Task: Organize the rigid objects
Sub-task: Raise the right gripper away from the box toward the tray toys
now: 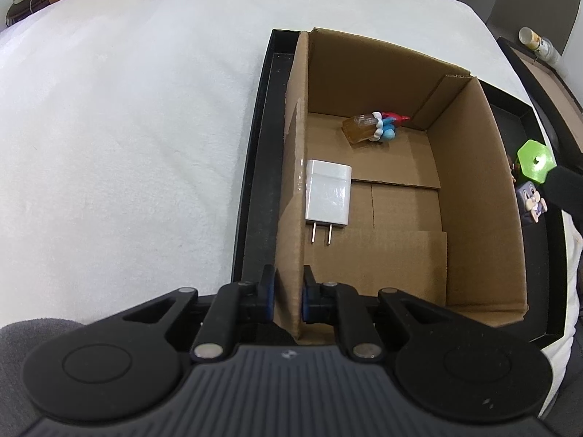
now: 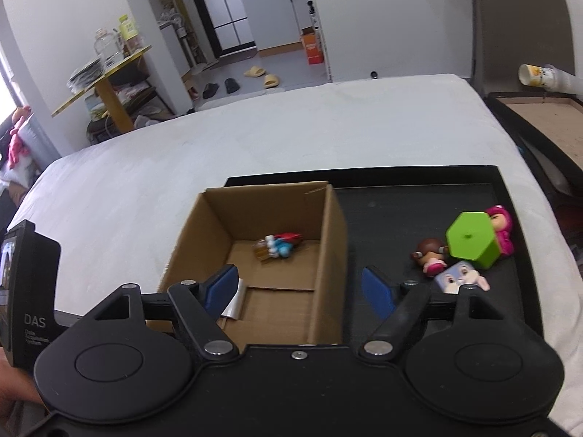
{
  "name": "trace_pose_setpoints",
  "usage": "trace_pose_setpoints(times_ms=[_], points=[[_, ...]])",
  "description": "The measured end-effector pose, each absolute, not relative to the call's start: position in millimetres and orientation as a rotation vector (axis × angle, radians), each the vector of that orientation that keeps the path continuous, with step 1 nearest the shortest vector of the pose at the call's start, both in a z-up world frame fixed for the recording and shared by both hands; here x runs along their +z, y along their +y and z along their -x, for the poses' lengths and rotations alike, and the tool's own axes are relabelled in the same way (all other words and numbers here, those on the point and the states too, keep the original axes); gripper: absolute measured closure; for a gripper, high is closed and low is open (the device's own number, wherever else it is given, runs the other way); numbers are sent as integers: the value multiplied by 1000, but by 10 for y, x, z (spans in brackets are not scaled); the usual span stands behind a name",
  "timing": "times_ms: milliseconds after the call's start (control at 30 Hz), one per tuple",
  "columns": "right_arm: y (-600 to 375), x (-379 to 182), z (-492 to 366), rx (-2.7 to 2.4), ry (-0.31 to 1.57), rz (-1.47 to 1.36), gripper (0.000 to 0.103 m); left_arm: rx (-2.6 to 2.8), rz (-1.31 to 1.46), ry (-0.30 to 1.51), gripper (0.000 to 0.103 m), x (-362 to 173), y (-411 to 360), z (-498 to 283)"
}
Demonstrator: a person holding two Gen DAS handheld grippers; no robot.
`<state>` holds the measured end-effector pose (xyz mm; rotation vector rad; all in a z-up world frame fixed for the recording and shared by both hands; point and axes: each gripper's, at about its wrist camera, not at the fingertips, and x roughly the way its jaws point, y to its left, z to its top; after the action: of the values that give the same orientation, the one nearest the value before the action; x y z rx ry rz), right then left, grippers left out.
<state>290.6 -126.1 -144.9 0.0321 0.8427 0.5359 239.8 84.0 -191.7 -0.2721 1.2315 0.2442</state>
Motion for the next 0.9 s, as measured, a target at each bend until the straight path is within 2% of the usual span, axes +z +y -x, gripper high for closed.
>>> trace_pose_setpoints(times_ms=[500,900], points=[[-1703,-1684,-3067,474,830,-49,29,304,236,1246,92,-1936,744,-2485],[-2110,-2081,-3175,434,820,-108,29,322,160,1252,91,-1804,668,-2524]])
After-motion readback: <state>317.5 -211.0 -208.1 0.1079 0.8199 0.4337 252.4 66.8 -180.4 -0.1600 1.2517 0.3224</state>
